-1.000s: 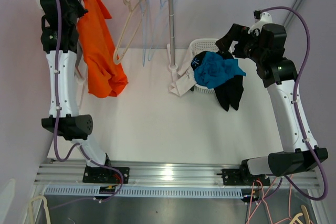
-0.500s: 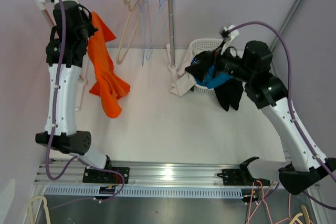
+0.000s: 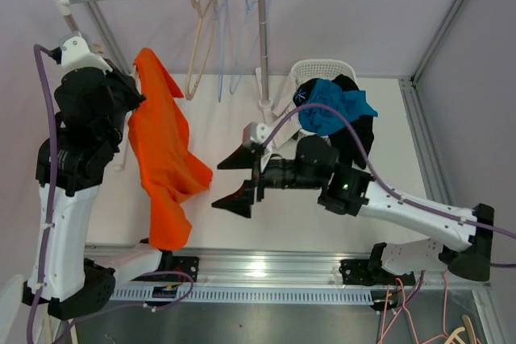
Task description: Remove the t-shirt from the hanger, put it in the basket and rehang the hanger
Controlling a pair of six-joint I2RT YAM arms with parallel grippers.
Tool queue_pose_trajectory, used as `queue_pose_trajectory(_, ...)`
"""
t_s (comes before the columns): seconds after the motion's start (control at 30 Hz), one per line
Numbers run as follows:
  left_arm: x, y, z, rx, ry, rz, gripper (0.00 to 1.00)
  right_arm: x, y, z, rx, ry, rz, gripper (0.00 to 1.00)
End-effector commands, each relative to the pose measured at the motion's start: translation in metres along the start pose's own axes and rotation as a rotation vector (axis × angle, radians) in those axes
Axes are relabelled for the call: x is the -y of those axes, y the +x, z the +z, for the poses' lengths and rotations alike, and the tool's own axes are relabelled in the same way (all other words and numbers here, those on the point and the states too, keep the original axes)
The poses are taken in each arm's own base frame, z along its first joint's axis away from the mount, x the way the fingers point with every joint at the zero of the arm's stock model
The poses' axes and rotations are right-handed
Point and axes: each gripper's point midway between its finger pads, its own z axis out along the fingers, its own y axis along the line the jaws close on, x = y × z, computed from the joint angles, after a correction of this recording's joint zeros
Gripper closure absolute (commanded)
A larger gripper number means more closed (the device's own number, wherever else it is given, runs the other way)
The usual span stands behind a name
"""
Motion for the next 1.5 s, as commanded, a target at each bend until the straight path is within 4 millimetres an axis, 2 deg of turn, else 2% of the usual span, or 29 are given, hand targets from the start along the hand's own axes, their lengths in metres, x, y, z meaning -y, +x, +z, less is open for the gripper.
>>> queue_pose_trajectory(0.0,0.004,0.011,-0.002,-0.006,-0.004,-0.027,0.99,-0.003,-0.013,0.035,0.140,0.059,-0.057,0.01)
queue_pose_trajectory(0.03,0.004,0.012,-0.004,-0.008,-0.004,-0.027,1.00,-0.005,-0.018,0.036,0.158,0.066,-0.059,0.01)
queue_pose_trajectory(0.07,0.003,0.015,-0.005,-0.012,-0.006,-0.024,0.99,-0.001,-0.007,0.047,0.138,0.089,-0.049,0.01)
queue_pose_trajectory(0.13,0.003,0.018,-0.007,-0.020,-0.005,-0.023,0.99,-0.009,-0.006,0.060,0.152,0.086,-0.049,0.01)
queue_pose_trajectory(0.17,0.004,0.020,-0.007,-0.024,-0.001,-0.024,0.99,-0.006,0.008,0.072,0.124,0.096,-0.038,0.00)
queue_pose_trajectory(0.27,0.005,0.022,-0.006,-0.031,0.001,-0.024,0.99,-0.012,0.008,0.090,0.131,0.093,-0.030,0.01)
queue_pose_trajectory(0.3,0.006,0.024,-0.006,-0.035,0.001,-0.023,0.99,-0.008,0.019,0.100,0.112,0.108,-0.025,0.01)
queue_pose_trajectory(0.37,0.008,0.025,-0.005,-0.036,0.006,-0.022,0.99,-0.009,0.016,0.109,0.125,0.114,-0.022,0.01)
queue_pose_trajectory(0.4,0.008,0.025,-0.004,-0.035,0.006,-0.021,1.00,-0.003,0.026,0.117,0.109,0.136,-0.013,0.01)
queue_pose_trajectory(0.47,0.010,0.029,0.000,-0.040,0.005,-0.013,0.99,0.000,0.024,0.124,0.108,0.156,-0.013,0.01)
queue_pose_trajectory(0.5,0.010,0.028,0.002,-0.032,0.001,-0.012,0.99,0.003,0.034,0.129,0.081,0.166,-0.006,0.01)
queue_pose_trajectory(0.57,0.012,0.033,0.008,-0.040,-0.006,0.002,0.99,0.002,0.037,0.131,0.070,0.158,-0.002,0.04)
queue_pose_trajectory(0.63,0.015,0.039,0.016,-0.051,-0.017,0.014,0.99,-0.004,0.040,0.130,0.059,0.147,0.007,0.18)
queue_pose_trajectory(0.67,0.016,0.043,0.020,-0.057,-0.019,0.020,1.00,-0.005,0.041,0.129,0.055,0.141,0.010,0.31)
queue_pose_trajectory(0.7,0.017,0.048,0.025,-0.066,-0.024,0.030,0.99,-0.009,0.045,0.128,0.036,0.132,0.020,0.73)
queue_pose_trajectory(0.73,0.019,0.048,0.029,-0.061,-0.025,0.029,0.99,-0.012,0.048,0.127,0.023,0.127,0.028,0.89)
queue_pose_trajectory(0.77,0.020,0.049,0.031,-0.060,-0.027,0.034,0.99,-0.016,0.045,0.124,0.022,0.126,0.033,1.00)
queue_pose_trajectory(0.83,0.023,0.054,0.043,-0.070,-0.039,0.057,0.99,-0.031,0.056,0.117,-0.017,0.101,0.040,1.00)
queue_pose_trajectory(0.87,0.023,0.057,0.049,-0.078,-0.046,0.071,1.00,-0.038,0.047,0.108,0.001,0.109,0.036,1.00)
queue_pose_trajectory(0.9,0.025,0.047,0.051,-0.063,-0.050,0.067,1.00,-0.046,0.048,0.103,-0.002,0.102,0.036,1.00)
queue_pose_trajectory(0.93,0.023,0.055,0.066,-0.087,-0.081,0.095,0.99,-0.065,0.059,0.099,-0.032,0.074,0.035,1.00)
queue_pose_trajectory(0.97,0.024,0.052,0.069,-0.093,-0.082,0.096,1.00,-0.072,0.054,0.091,-0.025,0.082,0.035,1.00)
queue_pose_trajectory(1.03,0.022,0.049,0.083,-0.104,-0.093,0.102,0.99,-0.097,0.072,0.082,-0.079,0.071,0.032,1.00)
queue_pose_trajectory(1.13,0.018,0.044,0.098,-0.103,-0.116,0.120,0.99,-0.121,0.092,0.071,-0.127,0.075,0.026,1.00)
queue_pose_trajectory(1.17,0.017,0.046,0.102,-0.115,-0.124,0.130,0.99,-0.139,0.108,0.066,-0.161,0.046,0.035,1.00)
queue_pose_trajectory(1.3,0.017,0.039,0.104,-0.128,-0.115,0.129,0.99,-0.142,0.160,0.061,-0.260,0.091,0.095,1.00)
queue_pose_trajectory(1.4,0.023,0.031,0.084,-0.135,-0.046,0.107,1.00,-0.109,0.185,0.059,-0.306,0.217,0.134,1.00)
queue_pose_trajectory(1.43,0.024,0.032,0.078,-0.152,-0.024,0.107,0.99,-0.097,0.187,0.057,-0.307,0.257,0.146,1.00)
queue_pose_trajectory(1.47,0.028,0.020,0.065,-0.140,0.006,0.090,0.99,-0.087,0.187,0.054,-0.306,0.291,0.155,1.00)
